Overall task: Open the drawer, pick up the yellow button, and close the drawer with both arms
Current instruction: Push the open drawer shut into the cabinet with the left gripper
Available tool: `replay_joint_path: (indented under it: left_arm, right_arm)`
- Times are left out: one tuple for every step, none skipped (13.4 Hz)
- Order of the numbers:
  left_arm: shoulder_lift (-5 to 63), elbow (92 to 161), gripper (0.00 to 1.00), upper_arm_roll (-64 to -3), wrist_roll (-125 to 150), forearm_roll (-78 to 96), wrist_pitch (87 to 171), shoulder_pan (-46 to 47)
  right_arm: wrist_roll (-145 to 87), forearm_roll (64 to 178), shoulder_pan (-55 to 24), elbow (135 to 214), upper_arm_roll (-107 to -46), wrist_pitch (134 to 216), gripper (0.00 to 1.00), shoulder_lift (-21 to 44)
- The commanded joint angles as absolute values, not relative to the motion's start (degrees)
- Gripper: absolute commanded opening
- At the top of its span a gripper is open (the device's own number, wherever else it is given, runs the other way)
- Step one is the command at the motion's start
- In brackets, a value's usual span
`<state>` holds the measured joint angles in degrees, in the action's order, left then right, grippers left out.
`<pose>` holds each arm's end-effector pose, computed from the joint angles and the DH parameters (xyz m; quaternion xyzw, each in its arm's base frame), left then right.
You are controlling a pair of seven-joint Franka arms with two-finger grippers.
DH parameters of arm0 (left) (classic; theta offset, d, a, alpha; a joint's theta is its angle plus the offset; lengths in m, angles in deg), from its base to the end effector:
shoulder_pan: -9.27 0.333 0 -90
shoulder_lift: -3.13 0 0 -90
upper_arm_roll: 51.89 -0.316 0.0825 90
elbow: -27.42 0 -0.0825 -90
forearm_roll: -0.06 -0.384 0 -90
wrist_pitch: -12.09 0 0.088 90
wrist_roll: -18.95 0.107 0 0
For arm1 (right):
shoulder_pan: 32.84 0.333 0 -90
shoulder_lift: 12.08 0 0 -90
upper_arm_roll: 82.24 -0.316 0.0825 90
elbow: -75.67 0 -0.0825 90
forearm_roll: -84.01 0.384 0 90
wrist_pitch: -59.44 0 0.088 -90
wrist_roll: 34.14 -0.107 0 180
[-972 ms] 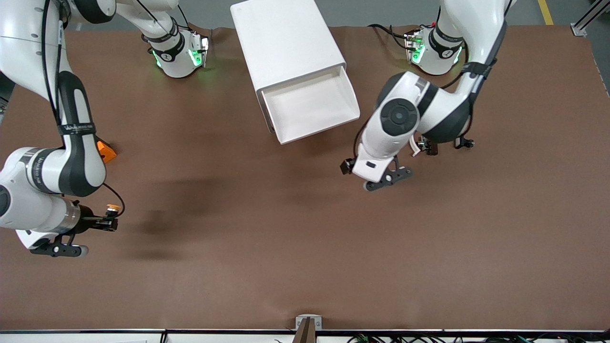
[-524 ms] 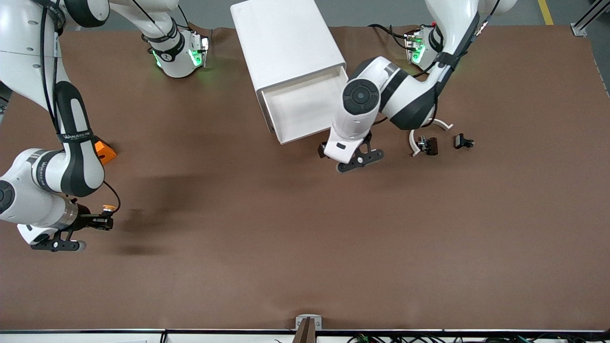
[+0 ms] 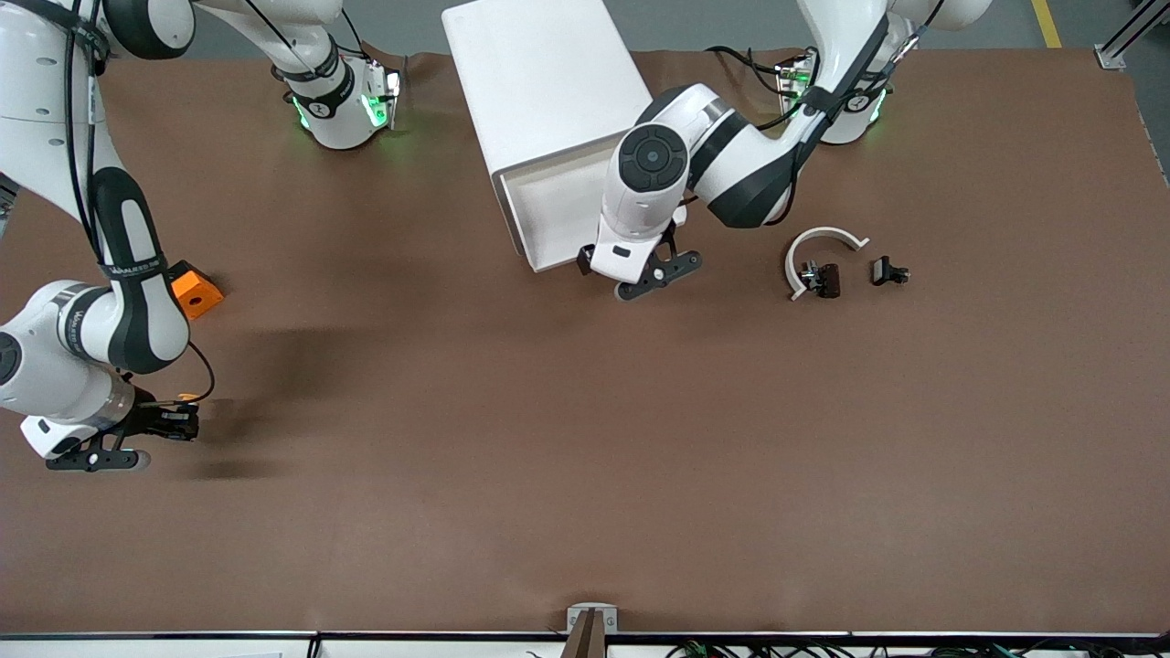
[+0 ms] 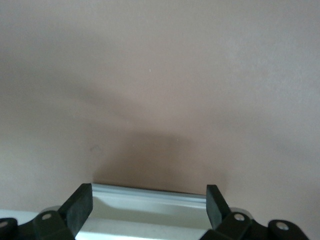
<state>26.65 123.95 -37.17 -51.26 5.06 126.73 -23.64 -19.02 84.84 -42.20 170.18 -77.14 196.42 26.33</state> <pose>0.4481 -0.4747 0.3626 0.9700 0.2221 -0.0983 0.0112 0.6738 -0.1658 0.2293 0.9990 0.0112 0.0299 0.0308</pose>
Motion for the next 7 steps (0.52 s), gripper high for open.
replay_joint_path:
  left_arm:
    - [26.6,124.5,1.00,-36.7,-53.7,6.4,126.2,-25.9]
    - [26.8,124.6,1.00,-36.7,-53.8,6.5,126.2,-27.0]
    - [26.8,124.7,1.00,-36.7,-53.9,6.6,126.1,-27.6]
    - [26.8,124.7,1.00,-36.6,-54.4,7.0,126.1,-28.3]
    - [26.8,124.7,1.00,-36.6,-55.3,7.5,126.1,-29.0]
    - [26.8,124.7,1.00,-36.6,-55.8,8.1,126.1,-29.1]
    - [26.8,124.7,1.00,-36.6,-56.2,9.3,126.1,-29.6]
  right_arm:
    - [-18.6,83.7,-43.6,170.6,-78.3,197.9,0.00,26.8]
    - [-18.7,83.8,-43.6,170.6,-78.3,198.0,0.00,27.2]
    - [-18.8,83.8,-43.6,170.5,-78.3,198.0,0.00,27.4]
    - [-18.8,83.9,-43.7,170.5,-78.3,198.5,0.00,27.6]
    - [-18.8,83.9,-43.7,170.5,-78.3,199.2,0.00,27.9]
    - [-18.8,83.9,-43.9,170.5,-78.3,199.4,0.00,28.3]
    - [-18.8,83.9,-43.9,170.4,-78.3,199.4,0.00,28.4]
